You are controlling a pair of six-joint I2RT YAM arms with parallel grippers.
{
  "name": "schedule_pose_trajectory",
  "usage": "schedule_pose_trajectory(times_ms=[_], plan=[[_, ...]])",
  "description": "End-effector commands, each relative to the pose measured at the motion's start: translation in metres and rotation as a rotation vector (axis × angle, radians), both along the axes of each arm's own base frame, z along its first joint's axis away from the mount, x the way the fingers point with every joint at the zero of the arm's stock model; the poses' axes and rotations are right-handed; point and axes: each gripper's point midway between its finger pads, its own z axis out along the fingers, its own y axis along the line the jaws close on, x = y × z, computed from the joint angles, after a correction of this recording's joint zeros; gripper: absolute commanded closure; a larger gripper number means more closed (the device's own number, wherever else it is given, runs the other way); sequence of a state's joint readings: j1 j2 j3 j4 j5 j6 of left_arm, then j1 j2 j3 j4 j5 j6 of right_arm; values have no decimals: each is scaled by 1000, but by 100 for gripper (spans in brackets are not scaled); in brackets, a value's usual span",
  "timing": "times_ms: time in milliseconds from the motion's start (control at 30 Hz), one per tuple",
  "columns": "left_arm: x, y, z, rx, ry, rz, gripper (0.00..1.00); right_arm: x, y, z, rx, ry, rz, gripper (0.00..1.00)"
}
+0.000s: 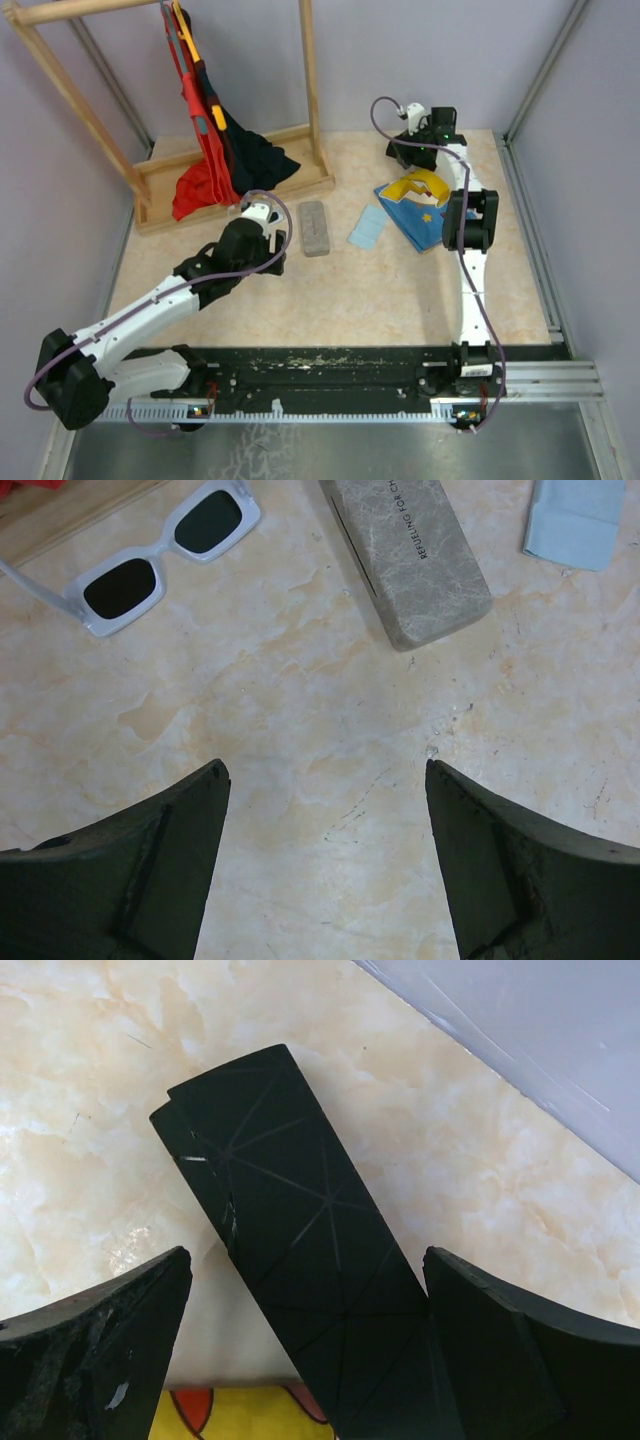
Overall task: Organize the sunglasses
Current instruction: Pick up the sunglasses case at the center of the board.
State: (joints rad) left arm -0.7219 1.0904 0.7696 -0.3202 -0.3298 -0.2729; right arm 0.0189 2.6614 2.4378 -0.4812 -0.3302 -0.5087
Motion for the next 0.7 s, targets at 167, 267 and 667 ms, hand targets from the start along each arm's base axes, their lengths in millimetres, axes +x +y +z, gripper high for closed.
schedule_pose_trajectory(times_ms=[167,267,667], plan=[[7,0,0,13,-16,4,15,1,-1,20,70,-13,50,19],[7,-2,-1,12,-11,-2,15,-3,-4,10,74,24,25,23],[7,-2,-2,17,-6,-5,15,-4,-11,-11,57,62,-33,23]])
